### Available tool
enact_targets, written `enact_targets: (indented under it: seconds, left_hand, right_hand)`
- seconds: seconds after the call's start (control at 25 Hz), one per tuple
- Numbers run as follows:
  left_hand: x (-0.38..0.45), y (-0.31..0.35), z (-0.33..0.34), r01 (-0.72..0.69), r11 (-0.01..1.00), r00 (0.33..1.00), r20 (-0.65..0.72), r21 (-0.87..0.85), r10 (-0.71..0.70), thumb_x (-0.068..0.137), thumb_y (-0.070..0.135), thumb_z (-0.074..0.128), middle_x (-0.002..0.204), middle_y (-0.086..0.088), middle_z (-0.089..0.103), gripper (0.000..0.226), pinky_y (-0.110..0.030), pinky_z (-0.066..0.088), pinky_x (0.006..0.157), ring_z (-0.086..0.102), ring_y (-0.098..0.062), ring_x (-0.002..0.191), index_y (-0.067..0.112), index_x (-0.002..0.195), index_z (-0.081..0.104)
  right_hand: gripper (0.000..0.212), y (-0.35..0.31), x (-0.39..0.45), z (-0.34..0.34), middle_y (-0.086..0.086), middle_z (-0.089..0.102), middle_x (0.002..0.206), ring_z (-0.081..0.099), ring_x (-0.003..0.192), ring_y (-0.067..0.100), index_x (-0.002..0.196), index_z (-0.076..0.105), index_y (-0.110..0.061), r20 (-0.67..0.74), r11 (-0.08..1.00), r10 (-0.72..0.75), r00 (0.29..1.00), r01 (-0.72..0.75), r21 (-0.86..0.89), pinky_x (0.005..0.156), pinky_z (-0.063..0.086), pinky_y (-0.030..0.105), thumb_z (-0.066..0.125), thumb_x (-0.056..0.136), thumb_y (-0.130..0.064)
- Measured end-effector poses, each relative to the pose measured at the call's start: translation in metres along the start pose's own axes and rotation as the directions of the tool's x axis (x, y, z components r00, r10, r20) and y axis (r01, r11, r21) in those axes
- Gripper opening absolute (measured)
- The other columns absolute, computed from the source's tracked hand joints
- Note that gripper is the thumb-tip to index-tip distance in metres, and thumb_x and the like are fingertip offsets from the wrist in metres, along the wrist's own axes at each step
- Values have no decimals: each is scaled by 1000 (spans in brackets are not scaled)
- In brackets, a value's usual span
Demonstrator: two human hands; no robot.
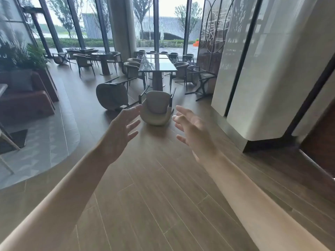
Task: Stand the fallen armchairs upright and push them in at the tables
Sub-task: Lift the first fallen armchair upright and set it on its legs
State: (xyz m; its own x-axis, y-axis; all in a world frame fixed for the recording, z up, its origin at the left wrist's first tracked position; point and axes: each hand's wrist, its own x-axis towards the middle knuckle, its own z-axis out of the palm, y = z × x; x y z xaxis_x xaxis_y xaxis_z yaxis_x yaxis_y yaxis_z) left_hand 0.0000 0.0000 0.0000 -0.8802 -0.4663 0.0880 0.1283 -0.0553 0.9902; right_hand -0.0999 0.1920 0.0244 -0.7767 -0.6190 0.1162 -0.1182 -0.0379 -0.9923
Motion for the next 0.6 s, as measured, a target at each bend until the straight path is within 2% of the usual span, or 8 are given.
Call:
enact_targets:
  seconds: [0.2,0.32,0.4,0.48,0.56,0.6]
  left_hand:
    - [63,1,-29,10,1000,1000,-8,-7,-10,65,60,64,137,24,61,58,-36,37,108,55,-6,129,46,121,71]
    - [118,10,-59,3,999,1000,-27,-48,-4,62,58,66,137,20,62,59,-34,39,102,57,-7,124,43,119,72]
    - [152,14,-77,6,998,998,-57,-56,-9,59,58,67,140,15,60,67,-34,40,100,59,-8,119,39,124,69]
    - [180,13,-88,-1,999,997,-79,-38,-2,57,58,66,144,10,56,78,-34,41,100,60,-10,119,35,132,64]
    - [208,12,-100,5,999,996,-94,-33,-8,56,58,66,145,8,55,87,-35,42,103,61,-11,120,32,139,59]
    - [221,12,-105,9,1000,996,-92,-27,-12,57,58,66,145,8,55,87,-37,41,107,61,-11,121,32,140,58]
  right_hand:
    - [43,9,74,25,-4,54,142,48,135,9,140,54,-29,-6,1000,6,1000,-6,-8,115,38,42,57,98,-25]
    - [42,12,134,44,-4,54,142,49,134,9,139,55,-30,-36,1000,17,999,-18,-6,116,37,42,56,98,-25]
    - [42,12,170,55,-6,55,141,52,131,8,139,55,-30,-53,1000,18,998,-19,-13,115,38,42,57,97,-25]
    - [41,12,199,61,-14,59,131,55,125,5,138,56,-30,-60,1000,-9,998,8,-13,114,39,41,56,98,-24]
    - [39,12,230,66,-22,59,120,56,122,3,136,57,-31,-74,1000,-22,997,22,-10,113,41,40,56,98,-23]
    - [38,12,245,67,-20,60,121,56,122,4,135,58,-31,-88,999,-31,996,30,-11,111,42,40,56,97,-23]
